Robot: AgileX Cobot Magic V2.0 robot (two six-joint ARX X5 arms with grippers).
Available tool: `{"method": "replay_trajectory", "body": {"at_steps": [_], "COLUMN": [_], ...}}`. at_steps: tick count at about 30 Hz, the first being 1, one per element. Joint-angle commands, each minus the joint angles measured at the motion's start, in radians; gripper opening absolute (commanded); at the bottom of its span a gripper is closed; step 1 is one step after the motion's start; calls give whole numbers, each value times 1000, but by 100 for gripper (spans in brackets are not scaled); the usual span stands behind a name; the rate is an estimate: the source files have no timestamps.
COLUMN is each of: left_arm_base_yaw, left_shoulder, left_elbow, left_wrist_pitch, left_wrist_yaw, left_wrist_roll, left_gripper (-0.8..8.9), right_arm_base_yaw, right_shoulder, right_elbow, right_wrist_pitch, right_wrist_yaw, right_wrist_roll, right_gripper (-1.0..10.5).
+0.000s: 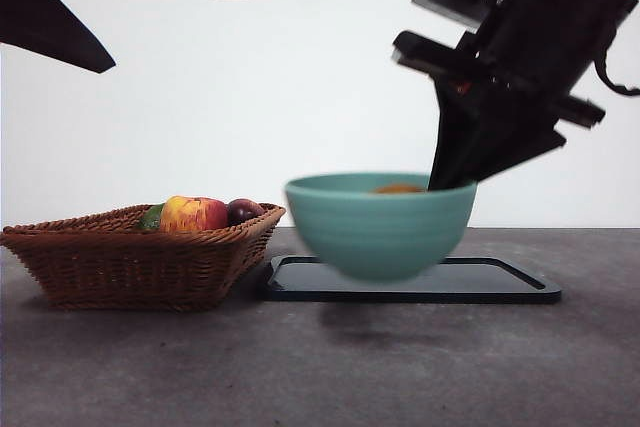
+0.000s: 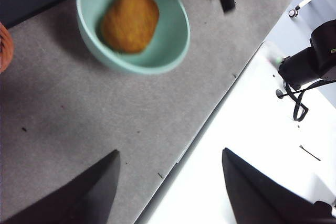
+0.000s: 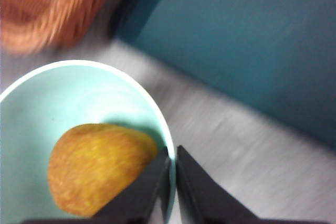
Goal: Pick up the wifruite, put it on the bowl, pick up the plate, put it on desk
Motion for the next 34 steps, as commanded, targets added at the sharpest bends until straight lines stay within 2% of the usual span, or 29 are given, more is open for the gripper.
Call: {"method": "replay_trajectory", "body": {"at_steps": [1,12,25,34], "left_arm_base_yaw": [-8,-8,-8,-8], "left_shoulder": [4,4,4,4], "left_elbow": [8,8,8,8], "left_wrist_pitch": [7,7,7,7], "left_wrist_yaw": [5,5,5,5], "left_wrist_roll": [13,12,13,13], "left_gripper": [311,311,311,311], "right_arm_base_yaw": [-35,-171,-213,-230], "right_shoulder": [28,243,474,513], "right_elbow": [50,238,381,381], "right_wrist_pitch": [7,12,82,102], "right_wrist_yaw": [2,-26,-57,-59], "right_wrist_roll": [-42,-114,-127,-126], "right_gripper": [10,10,10,10]}}
